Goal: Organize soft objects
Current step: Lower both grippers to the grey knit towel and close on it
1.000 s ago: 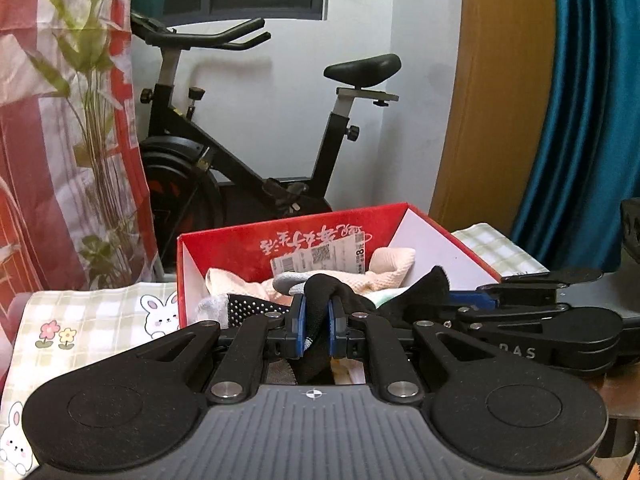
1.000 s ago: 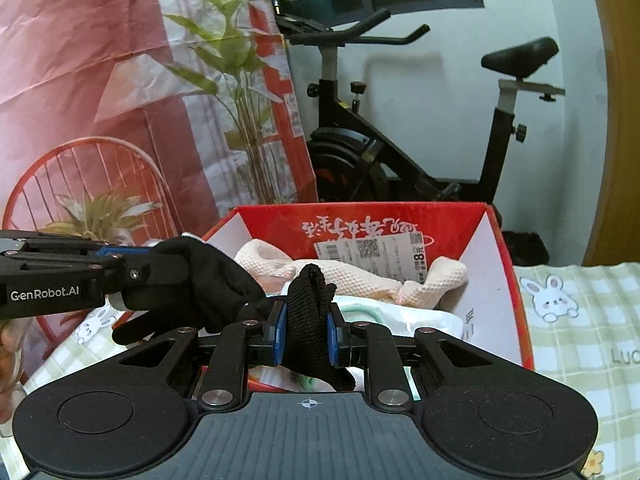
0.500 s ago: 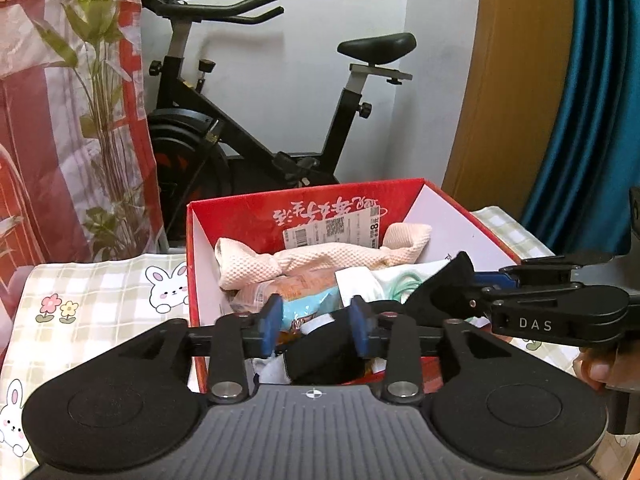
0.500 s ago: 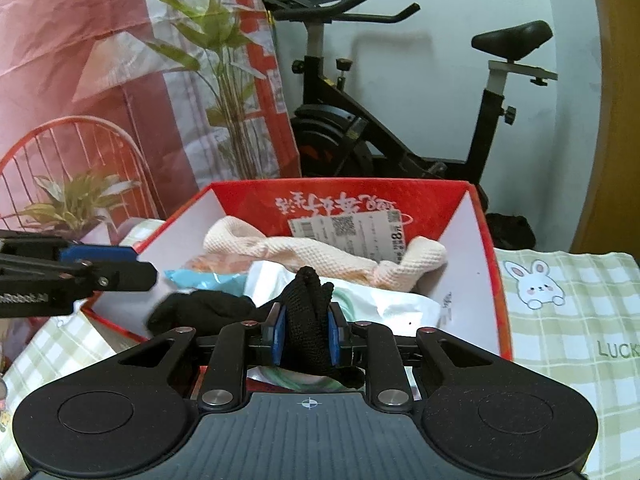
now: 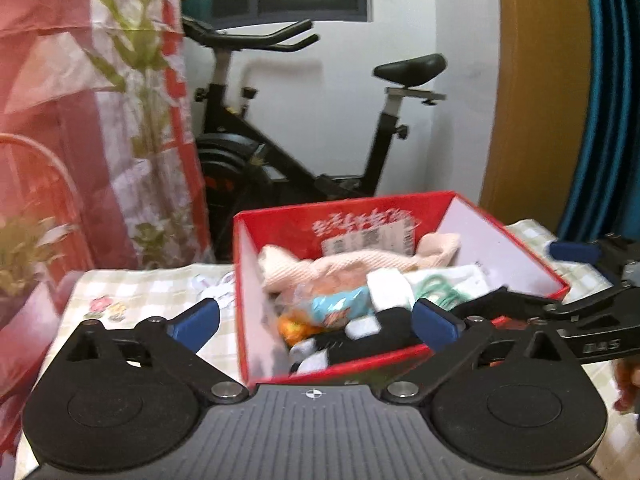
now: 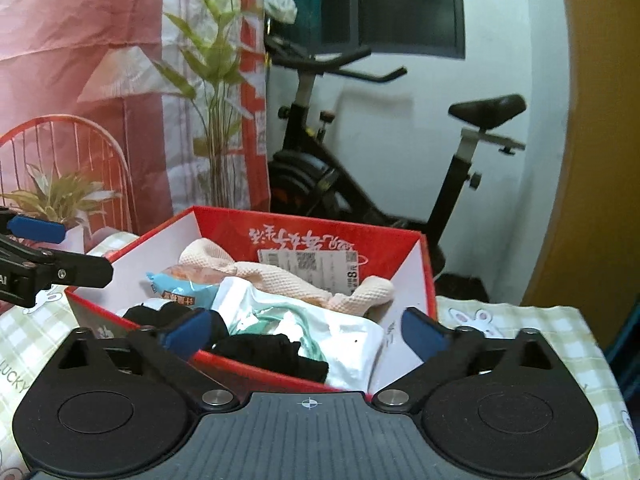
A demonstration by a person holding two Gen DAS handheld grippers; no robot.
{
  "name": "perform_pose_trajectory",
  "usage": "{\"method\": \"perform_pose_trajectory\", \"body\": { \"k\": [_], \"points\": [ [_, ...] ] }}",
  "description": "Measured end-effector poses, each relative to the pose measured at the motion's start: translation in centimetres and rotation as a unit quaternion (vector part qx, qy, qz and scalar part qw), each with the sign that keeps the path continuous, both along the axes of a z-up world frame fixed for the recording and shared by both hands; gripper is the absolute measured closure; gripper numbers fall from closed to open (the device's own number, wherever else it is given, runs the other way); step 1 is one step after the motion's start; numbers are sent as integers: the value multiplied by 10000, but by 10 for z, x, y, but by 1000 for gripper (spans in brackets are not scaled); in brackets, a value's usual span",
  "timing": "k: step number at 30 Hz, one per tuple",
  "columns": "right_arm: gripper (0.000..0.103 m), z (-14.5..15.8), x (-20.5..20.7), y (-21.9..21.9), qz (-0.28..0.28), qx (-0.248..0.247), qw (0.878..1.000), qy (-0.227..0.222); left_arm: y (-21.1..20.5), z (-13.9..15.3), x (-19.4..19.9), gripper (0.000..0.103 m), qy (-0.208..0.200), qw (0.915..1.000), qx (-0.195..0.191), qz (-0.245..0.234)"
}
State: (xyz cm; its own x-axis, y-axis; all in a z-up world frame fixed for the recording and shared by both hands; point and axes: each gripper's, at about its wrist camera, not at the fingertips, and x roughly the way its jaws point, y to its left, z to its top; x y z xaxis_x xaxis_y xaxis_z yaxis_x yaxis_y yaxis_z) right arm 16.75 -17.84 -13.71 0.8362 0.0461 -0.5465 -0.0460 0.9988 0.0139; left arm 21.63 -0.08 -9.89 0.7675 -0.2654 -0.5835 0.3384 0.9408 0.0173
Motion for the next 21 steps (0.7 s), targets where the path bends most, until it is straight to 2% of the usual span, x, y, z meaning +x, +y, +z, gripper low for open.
{"method": "perform_pose_trajectory", "body": {
  "k": [4,7,10,15,19,21],
  "points": [
    [0,-4,-20,-3,-10,31,9999,-124,-1,-8,-19,0,-86,9988,370,318],
    [0,-9,-38,-6,-66,102,9997,-219,3,-14,-36,0,-103,9986,410,327],
    [0,-17,-53,-11,-144,207,9994,-236,9,-24,-50,0,156,9990,241,339],
    [1,-41,-68,-13,-144,190,9997,9,19,-47,-70,0,681,9968,-121,408],
    [2,-61,-74,-14,-219,346,9989,212,29,-67,-84,0,1183,9894,-613,577],
    [8,-68,-74,-12,-222,423,9984,303,31,-76,-88,1,1342,9869,-687,574]
  ]
}}
